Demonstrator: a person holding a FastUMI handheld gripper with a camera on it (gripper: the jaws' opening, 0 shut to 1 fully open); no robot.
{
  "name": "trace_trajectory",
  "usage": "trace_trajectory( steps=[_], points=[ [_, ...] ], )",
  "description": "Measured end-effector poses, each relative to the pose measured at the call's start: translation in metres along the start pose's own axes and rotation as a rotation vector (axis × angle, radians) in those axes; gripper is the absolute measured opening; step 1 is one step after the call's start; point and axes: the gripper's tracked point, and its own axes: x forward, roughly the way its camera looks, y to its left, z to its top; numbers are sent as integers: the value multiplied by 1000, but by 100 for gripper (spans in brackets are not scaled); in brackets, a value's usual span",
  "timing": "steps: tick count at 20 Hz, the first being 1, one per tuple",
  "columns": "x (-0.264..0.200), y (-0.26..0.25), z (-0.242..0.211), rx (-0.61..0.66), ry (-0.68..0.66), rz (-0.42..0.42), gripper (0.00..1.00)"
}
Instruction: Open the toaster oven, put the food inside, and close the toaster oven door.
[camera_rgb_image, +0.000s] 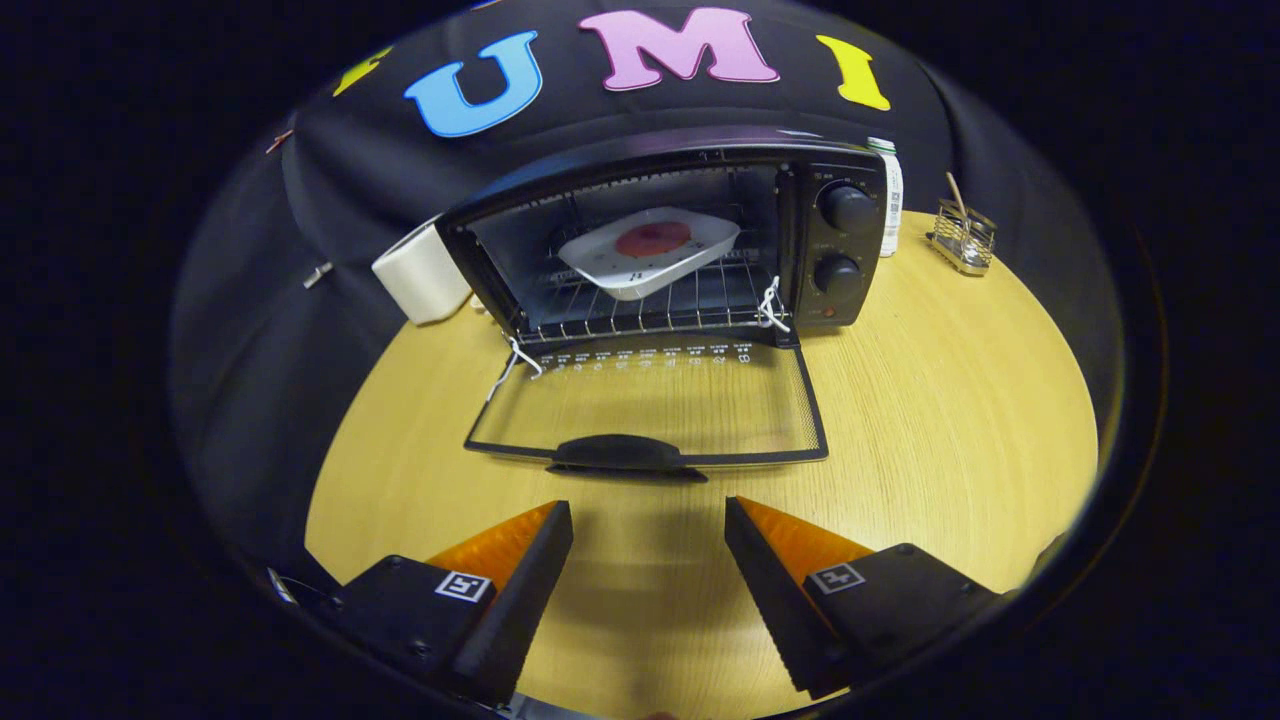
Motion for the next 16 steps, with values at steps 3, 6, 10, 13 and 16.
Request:
trace_trajectory(
  steps=[3, 6, 10, 13, 16],
  points=[
    [13, -9, -11, -51, 25, -87, 99],
    [29, -14, -15, -90, 25, -141, 99],
    [45, -18, -13, -118, 28, -170, 99],
    [54, -12, -6, -147, 1, -163, 100],
    [62, -7, -1, -170, -8, -161, 100]
  ],
)
